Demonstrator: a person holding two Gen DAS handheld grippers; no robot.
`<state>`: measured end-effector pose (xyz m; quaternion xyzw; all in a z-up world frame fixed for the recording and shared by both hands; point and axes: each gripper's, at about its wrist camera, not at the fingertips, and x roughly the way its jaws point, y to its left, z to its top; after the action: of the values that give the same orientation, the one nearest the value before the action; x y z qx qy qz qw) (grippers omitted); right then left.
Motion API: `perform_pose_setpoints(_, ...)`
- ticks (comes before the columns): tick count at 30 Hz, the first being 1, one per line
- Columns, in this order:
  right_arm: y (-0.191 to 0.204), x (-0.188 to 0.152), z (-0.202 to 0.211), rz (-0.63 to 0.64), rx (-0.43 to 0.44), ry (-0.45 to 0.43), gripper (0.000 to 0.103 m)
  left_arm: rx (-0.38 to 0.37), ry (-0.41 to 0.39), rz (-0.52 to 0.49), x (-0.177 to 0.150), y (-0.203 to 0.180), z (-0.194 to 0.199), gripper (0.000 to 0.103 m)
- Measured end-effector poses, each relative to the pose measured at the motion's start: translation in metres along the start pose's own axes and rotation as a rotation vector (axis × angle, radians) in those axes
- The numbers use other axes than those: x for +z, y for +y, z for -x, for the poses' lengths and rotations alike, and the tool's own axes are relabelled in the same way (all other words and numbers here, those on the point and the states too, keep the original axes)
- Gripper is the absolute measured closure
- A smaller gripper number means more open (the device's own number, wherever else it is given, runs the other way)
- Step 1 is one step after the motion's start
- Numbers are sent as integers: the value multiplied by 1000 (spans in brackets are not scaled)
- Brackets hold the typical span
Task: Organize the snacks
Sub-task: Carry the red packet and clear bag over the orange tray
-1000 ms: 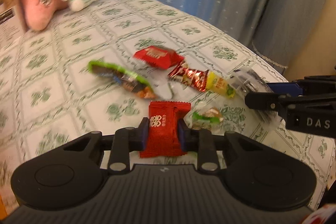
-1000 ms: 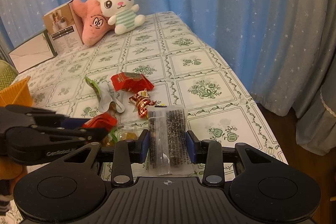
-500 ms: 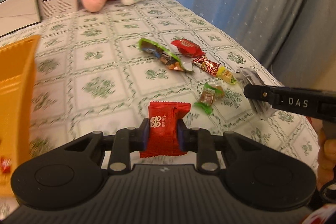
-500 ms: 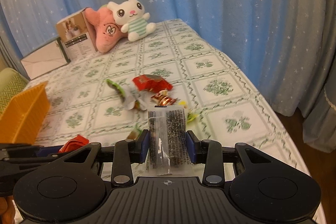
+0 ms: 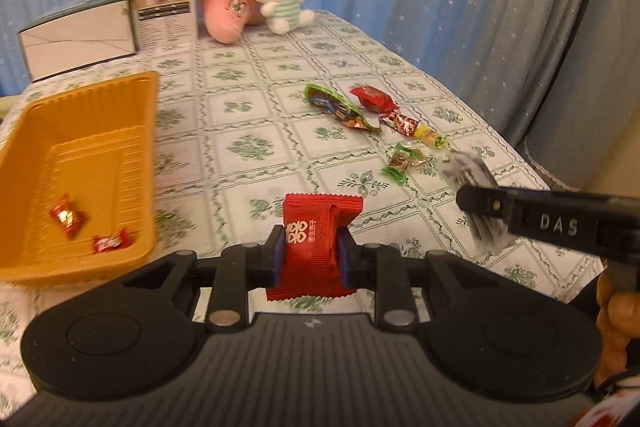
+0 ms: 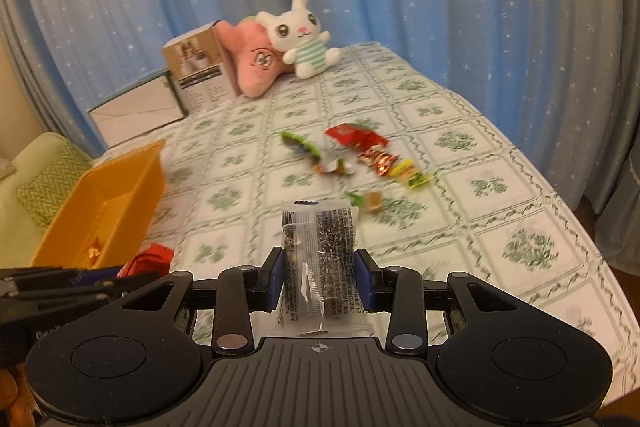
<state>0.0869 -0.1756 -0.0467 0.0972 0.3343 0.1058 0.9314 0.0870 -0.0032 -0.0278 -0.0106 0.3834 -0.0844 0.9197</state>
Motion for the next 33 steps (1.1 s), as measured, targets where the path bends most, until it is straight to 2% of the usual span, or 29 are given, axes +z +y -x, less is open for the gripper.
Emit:
perform_pose_setpoints(8,37,-3,17,64,47,-16,66,43,-36,58,-7,24,38,80)
perform_pose_setpoints(16,75,4,15,115,119,-24,66,107,-67,99,-7,54,65,80)
perform_pose_setpoints(26,138,16,-14,203,234,4,66,197,-82,173,0,112,80,79)
perform_pose_setpoints(33,175,18,-45,265,278,33,66,226,-77,214,6,151,77,80)
